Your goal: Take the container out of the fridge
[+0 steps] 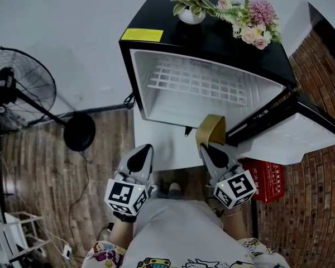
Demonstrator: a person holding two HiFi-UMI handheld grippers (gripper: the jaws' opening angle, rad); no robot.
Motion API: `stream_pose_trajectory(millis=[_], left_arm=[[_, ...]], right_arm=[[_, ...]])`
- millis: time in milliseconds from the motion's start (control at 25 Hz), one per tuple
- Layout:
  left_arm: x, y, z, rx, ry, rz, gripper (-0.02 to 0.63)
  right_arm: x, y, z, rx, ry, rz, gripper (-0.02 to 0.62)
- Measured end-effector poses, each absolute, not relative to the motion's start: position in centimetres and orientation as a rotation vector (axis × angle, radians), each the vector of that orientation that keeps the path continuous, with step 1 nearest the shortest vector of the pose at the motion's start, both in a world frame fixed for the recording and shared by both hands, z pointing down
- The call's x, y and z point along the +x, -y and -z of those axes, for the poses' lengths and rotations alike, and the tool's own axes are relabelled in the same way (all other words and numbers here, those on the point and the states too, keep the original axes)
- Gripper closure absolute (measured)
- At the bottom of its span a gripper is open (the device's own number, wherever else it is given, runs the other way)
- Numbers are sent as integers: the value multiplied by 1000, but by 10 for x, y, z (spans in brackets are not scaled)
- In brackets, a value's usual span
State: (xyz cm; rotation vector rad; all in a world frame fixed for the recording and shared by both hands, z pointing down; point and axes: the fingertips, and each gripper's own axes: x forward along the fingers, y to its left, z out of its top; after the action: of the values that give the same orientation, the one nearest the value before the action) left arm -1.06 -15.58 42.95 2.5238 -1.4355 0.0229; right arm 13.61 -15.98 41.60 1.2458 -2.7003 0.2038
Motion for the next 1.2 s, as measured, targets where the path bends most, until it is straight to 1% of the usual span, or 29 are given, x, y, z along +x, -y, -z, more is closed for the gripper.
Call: stream_pose_trajectory(millis=[1200], left_arm=[[-11,155,-427,2516,1472,-33,594]], right_arm=[[137,160,-415,1241,2704,-170,583]])
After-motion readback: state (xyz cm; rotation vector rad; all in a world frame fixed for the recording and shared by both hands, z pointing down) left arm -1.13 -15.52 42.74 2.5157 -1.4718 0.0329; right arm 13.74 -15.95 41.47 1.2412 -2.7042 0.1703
